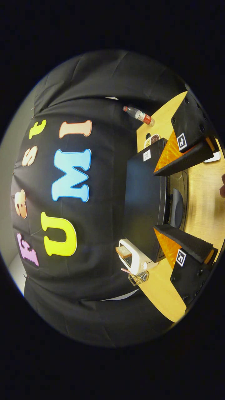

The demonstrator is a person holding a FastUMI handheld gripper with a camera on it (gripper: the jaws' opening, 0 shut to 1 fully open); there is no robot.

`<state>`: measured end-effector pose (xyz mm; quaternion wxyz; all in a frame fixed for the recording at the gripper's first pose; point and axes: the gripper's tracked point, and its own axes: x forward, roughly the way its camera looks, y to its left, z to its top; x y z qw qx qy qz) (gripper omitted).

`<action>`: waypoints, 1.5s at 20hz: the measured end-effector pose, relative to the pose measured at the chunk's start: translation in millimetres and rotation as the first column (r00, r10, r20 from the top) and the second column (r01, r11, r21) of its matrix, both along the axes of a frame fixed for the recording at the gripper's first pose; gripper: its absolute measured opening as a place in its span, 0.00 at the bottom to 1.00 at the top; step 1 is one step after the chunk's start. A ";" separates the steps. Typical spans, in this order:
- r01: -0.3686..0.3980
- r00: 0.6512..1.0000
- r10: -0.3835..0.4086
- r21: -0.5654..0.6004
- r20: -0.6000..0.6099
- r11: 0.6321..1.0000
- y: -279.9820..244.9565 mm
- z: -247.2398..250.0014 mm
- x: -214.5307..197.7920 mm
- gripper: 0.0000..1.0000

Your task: Open the toaster oven, put the food inside, and close the toaster oven door.

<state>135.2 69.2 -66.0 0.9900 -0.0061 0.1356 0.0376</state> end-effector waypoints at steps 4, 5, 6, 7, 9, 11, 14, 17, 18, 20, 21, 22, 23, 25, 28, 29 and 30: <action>-0.009 0.999 0.010 0.018 -0.052 1.000 10.8 -21.3 12.1 0.98; -0.008 0.998 0.009 0.017 -0.062 1.000 12.2 -24.8 16.1 0.98; -0.009 0.997 0.010 0.018 -0.072 1.000 14.4 -28.9 18.8 0.98; -0.005 0.996 0.007 0.019 -0.084 1.000 15.2 -31.4 21.6 0.98; 0.010 0.995 -0.008 0.019 -0.100 1.000 14.5 -36.6 24.9 0.98; -0.001 0.994 0.004 0.018 -0.113 1.000 19.1 -40.4 25.9 0.98; -0.008 0.992 0.008 -0.002 -0.126 1.000 20.3 -46.7 26.4 0.98; -0.012 0.989 0.013 0.012 -0.146 1.000 22.4 -50.7 29.6 0.98; -0.009 0.990 0.012 0.020 -0.143 1.000 23.1 -49.8 30.9 0.98; -0.009 0.988 0.014 0.031 -0.156 0.999 25.6 -52.6 32.5 0.98; -0.007 0.987 0.014 0.045 -0.157 0.999 26.3 -52.7 34.0 0.98; -0.003 0.987 0.011 0.049 -0.161 0.999 26.9 -52.3 32.5 0.97; -0.004 0.987 0.011 0.045 -0.160 0.999 27.6 -51.3 33.0 0.96; -0.005 0.987 0.012 0.040 -0.160 0.999 27.5 -50.7 32.9 0.97; -0.017 0.987 0.023 0.035 -0.162 0.999 27.7 -53.6 28.6 0.97; -0.019 0.986 0.025 0.038 -0.162 0.999 27.4 -53.7 25.8 0.97; -0.021 0.986 0.028 0.042 -0.162 0.999 27.4 -55.3 22.2 0.97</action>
